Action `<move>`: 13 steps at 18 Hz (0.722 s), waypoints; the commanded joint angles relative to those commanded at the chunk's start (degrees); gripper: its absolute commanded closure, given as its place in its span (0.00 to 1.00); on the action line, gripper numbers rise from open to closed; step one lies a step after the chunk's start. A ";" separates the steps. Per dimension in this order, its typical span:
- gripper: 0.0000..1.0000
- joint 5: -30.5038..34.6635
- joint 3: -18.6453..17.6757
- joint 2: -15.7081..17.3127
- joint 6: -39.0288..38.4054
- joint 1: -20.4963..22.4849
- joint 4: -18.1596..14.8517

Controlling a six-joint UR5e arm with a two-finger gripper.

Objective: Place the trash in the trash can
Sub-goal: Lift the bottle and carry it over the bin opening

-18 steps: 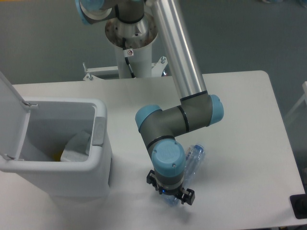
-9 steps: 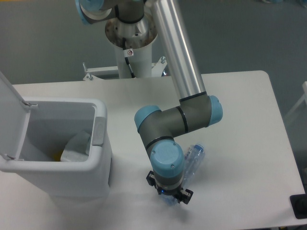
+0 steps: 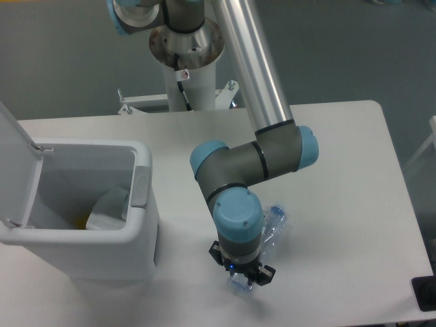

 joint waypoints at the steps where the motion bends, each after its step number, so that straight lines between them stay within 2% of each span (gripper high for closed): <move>1: 0.77 -2.90 0.09 1.15 0.00 0.79 0.00; 9: 0.77 -21.27 0.26 10.55 -3.24 6.94 0.26; 13: 0.77 -30.15 2.37 13.54 -6.93 9.23 0.61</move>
